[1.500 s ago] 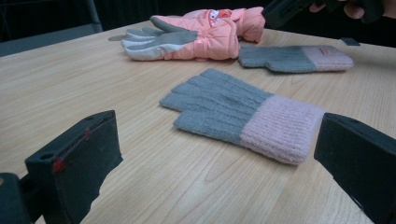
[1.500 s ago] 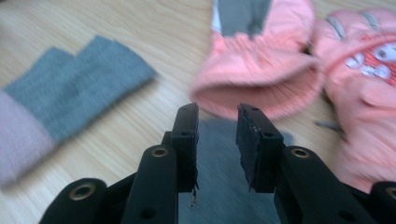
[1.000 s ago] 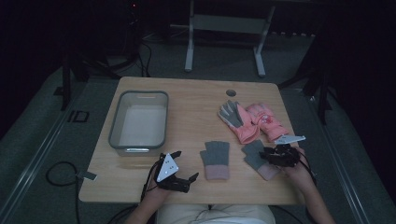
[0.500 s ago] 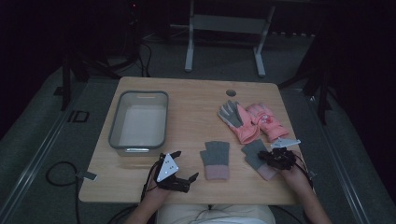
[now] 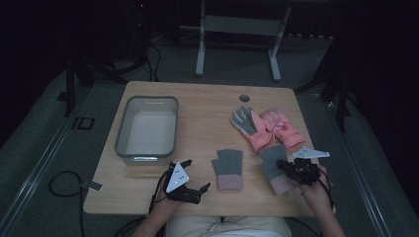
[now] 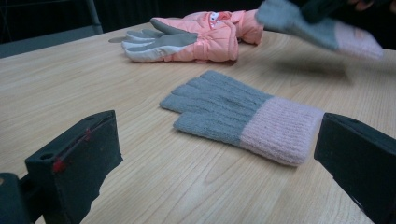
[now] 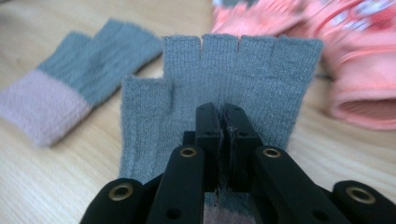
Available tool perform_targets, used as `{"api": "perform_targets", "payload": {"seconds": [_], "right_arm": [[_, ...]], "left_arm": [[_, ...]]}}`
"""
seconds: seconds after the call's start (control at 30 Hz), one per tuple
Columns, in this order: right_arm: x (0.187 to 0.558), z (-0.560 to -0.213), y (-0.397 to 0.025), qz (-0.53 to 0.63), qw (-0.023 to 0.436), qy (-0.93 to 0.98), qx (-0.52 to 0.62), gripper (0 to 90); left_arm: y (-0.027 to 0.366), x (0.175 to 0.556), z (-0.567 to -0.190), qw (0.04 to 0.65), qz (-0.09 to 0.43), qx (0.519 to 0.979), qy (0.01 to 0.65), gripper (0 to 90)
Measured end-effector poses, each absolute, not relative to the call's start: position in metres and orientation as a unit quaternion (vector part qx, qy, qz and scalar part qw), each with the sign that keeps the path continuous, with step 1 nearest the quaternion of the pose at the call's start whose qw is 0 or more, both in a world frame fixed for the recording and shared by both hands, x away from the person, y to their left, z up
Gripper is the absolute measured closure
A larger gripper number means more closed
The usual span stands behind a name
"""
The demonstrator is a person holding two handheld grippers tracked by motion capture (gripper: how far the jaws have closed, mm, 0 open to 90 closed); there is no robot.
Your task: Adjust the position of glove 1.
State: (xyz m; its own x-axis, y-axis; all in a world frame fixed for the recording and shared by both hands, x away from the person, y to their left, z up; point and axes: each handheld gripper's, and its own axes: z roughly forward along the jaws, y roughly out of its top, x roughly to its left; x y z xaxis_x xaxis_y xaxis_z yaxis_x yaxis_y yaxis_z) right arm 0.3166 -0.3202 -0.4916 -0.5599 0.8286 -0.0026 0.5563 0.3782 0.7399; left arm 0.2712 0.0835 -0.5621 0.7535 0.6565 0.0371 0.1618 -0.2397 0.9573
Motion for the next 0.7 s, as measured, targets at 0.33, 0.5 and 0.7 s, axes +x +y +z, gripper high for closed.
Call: {"api": "perform_targets", "payload": {"seconds": [0.33, 0.5, 0.7], "right_arm": [[0.296, -0.461, -0.302, 0.38, 0.23, 0.761, 0.474, 86.0], [0.292, -0.462, -0.294, 0.387, 0.226, 0.739, 0.503, 86.0], [0.294, -0.477, -0.287, 0.375, 0.234, 0.735, 0.515, 85.9]], "left_arm": [[0.083, 0.271, -0.562, 0.553, 0.225, 0.755, 0.271, 0.0], [0.083, 0.271, -0.562, 0.552, 0.225, 0.756, 0.27, 0.0], [0.083, 0.271, -0.562, 0.553, 0.224, 0.756, 0.269, 0.0]]}}
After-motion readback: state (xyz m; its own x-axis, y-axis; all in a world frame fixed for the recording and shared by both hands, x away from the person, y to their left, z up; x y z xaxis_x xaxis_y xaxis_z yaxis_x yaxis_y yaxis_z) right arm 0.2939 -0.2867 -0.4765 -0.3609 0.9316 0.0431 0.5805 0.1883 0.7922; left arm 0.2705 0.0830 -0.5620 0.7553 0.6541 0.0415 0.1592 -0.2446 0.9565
